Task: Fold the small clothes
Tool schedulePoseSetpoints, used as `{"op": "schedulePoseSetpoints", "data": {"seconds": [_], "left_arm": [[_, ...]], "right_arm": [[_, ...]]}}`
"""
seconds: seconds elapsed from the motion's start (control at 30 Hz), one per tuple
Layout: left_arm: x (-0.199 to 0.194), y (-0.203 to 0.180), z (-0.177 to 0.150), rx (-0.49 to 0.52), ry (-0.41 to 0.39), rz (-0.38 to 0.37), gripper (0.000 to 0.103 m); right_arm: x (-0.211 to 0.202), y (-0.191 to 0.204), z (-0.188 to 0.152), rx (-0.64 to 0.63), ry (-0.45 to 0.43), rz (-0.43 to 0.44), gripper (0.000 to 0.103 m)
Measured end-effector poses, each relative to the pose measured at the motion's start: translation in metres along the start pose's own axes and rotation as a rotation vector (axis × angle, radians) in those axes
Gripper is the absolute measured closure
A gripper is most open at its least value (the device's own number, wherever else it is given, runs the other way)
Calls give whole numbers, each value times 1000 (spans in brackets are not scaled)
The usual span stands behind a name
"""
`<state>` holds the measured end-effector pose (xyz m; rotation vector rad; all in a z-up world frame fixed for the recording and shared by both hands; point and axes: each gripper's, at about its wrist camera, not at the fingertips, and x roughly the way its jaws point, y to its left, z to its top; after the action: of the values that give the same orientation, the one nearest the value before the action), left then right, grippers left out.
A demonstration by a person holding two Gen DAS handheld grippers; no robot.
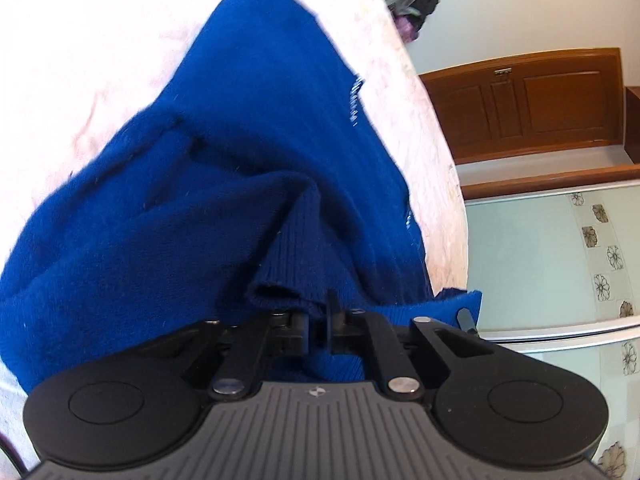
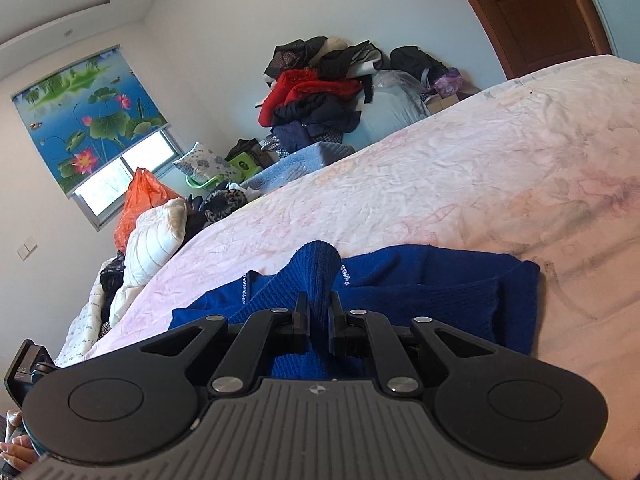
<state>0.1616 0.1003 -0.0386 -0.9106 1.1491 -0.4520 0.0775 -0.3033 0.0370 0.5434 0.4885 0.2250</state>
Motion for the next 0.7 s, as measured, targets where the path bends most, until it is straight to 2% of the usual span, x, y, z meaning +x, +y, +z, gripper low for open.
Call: {"op": "schedulePoseSetpoints", "data": {"seconds": [0.2,0.4,0.47,0.53,0.6,0.7], "left_arm": [[-28,-40,7,189,-154,66,98],[-23,-94,51,344,-241,138,98],[-6,-108,72,389,-258,172,98],[21,-116,94,448,-228,206,96],[46,-107,108,439,-208,308,96],[57,-95,112,469,-216,413,96]], "right_arm": [[-11,11,6,-23,-56,19,91],[3,18,24,-51,-112,-3,91],[14,15,29,-56,-123,-38,91],[30,8,31,-59,-116,-95,91],[49,-3,31,-49,-72,-157,90],[69,-20,24,-39,2,-288,80]]}}
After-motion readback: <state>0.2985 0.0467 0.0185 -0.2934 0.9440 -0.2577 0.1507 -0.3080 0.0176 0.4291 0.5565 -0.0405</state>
